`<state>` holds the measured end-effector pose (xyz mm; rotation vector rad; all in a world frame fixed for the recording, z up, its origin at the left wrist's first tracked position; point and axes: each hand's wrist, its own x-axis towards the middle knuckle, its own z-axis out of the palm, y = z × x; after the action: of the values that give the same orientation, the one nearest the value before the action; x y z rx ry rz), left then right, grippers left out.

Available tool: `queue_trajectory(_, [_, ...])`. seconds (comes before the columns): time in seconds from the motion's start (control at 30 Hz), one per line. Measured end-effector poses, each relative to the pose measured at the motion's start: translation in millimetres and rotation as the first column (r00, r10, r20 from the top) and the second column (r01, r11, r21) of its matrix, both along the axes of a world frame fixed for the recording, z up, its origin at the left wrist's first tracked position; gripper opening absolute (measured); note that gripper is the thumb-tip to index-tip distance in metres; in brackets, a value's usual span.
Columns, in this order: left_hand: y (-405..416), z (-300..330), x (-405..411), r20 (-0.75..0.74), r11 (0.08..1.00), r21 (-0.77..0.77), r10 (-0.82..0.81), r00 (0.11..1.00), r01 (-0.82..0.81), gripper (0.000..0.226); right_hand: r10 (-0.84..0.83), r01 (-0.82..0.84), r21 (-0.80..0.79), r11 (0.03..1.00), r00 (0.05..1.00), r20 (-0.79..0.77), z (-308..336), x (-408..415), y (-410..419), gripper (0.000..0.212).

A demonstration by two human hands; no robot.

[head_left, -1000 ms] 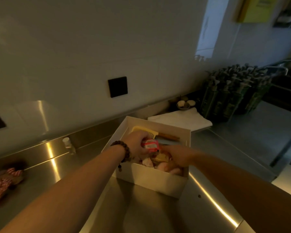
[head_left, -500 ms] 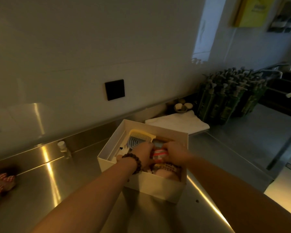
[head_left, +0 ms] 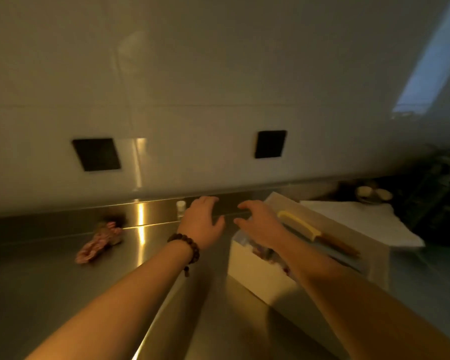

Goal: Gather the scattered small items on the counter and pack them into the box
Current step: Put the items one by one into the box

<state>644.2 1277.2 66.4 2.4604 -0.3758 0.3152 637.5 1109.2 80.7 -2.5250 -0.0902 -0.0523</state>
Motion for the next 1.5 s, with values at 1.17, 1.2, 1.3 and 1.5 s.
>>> queue_trajectory(1.17, [78,-19,12,0.002,0.895,-0.379,0.253,0.967,-0.234,0.012,-0.277,0.182,0.455,0.872,0.949,0.153,2,38,55,0.014])
queue_trajectory(1.2, [60,-10,7,0.024,0.903,-0.396,0.192,0.981,-0.167,0.011,-0.308,0.207,0.442,0.873,0.936,0.170,10,28,35,0.016])
queue_trajectory(1.3, [2,10,-12,0.037,0.905,-0.425,-0.010,0.999,0.025,0.011,-0.399,0.288,0.430,0.856,0.897,0.193,22,0,-25,0.015])
queue_trajectory(1.5, [-100,17,-33,-0.044,0.901,-0.391,-0.222,0.974,0.188,0.017,-0.546,0.456,0.393,0.799,0.824,0.153,24,-56,-122,0.028])
